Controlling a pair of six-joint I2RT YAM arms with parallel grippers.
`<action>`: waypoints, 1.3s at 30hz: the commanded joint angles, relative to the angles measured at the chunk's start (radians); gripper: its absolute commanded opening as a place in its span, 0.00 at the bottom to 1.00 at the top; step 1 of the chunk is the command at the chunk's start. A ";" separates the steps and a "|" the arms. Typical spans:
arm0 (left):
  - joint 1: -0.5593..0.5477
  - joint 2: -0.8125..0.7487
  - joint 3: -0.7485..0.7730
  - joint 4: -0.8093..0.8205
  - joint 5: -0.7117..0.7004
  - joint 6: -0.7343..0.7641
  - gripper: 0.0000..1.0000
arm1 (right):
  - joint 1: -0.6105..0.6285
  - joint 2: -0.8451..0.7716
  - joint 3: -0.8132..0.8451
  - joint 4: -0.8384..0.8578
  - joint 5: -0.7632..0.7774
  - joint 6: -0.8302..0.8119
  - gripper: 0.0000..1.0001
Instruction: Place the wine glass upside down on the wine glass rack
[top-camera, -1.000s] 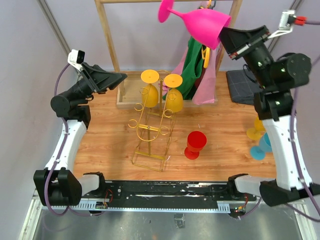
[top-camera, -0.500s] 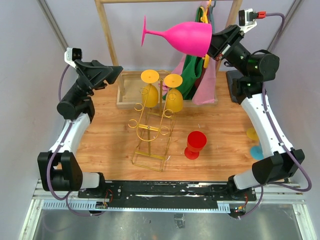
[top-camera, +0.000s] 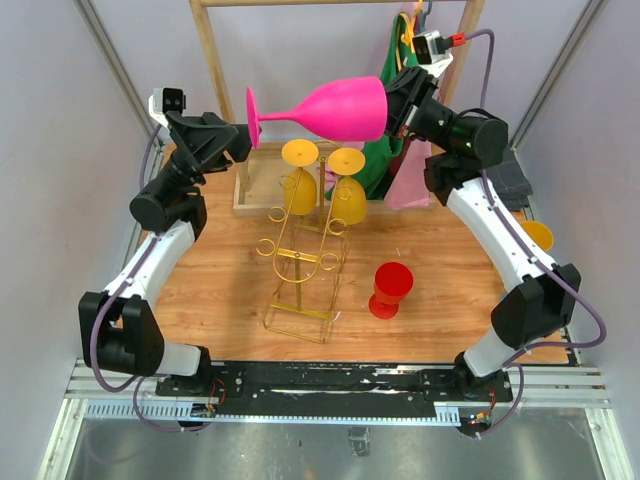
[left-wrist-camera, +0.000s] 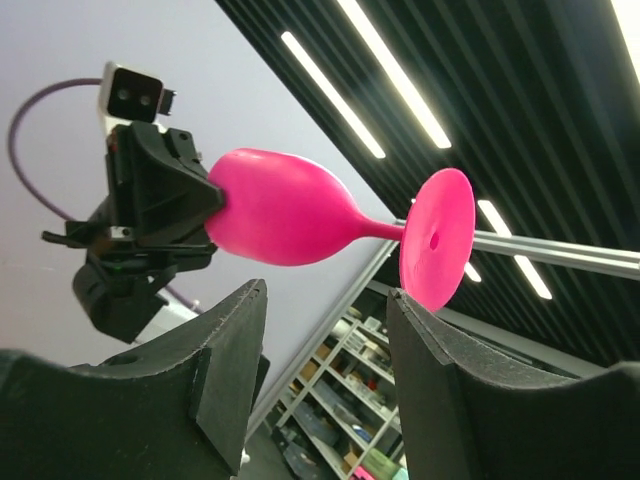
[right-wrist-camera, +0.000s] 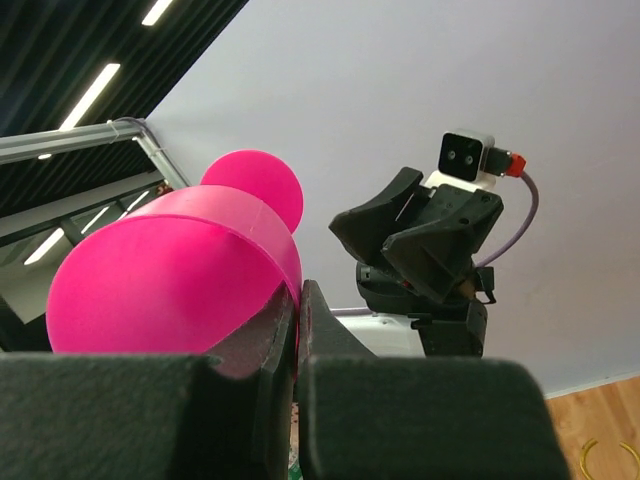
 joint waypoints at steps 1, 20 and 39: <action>-0.027 -0.024 0.032 0.249 -0.043 -0.252 0.56 | 0.034 0.025 0.006 0.140 -0.028 0.059 0.01; -0.038 -0.119 -0.006 0.247 -0.082 -0.272 0.53 | 0.092 0.219 0.159 0.312 -0.017 0.218 0.01; -0.043 -0.116 0.013 0.247 -0.076 -0.295 0.37 | 0.121 0.304 0.222 0.334 -0.013 0.247 0.01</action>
